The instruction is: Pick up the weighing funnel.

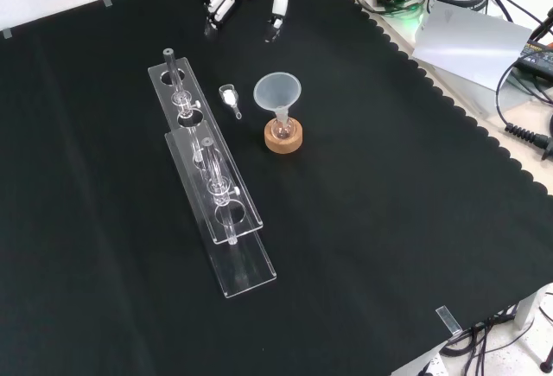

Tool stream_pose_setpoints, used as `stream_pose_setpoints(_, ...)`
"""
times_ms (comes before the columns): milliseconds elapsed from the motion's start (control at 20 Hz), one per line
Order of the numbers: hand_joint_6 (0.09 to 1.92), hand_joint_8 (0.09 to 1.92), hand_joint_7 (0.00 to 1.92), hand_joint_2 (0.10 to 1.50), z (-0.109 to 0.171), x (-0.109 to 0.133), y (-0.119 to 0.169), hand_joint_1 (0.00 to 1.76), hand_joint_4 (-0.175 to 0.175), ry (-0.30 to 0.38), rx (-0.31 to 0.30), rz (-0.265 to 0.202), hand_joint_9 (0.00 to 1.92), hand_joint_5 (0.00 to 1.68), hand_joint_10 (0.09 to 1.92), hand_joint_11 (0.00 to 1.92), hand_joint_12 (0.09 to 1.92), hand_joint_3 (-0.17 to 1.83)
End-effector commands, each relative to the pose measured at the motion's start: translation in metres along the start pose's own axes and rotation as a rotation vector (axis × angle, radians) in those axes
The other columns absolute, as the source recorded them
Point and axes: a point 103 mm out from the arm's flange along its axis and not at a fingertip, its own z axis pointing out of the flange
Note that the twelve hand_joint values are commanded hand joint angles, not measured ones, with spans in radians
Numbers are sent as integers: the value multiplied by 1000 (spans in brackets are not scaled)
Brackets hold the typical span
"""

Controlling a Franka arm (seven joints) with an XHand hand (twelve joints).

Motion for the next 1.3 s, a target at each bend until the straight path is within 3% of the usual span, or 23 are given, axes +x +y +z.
stream_pose_setpoints(50,87,726,433,713,25,-18,31,814,-42,25,-7,8,672,502,595,314,1405,422)
stream_pose_setpoints(550,111,744,564,686,61,-17,68,813,-41,35,-1,-30,798,584,576,382,1363,496)
stream_pose_setpoints(1300,156,745,557,660,99,-17,90,809,-42,44,45,-51,799,579,549,414,1352,509)
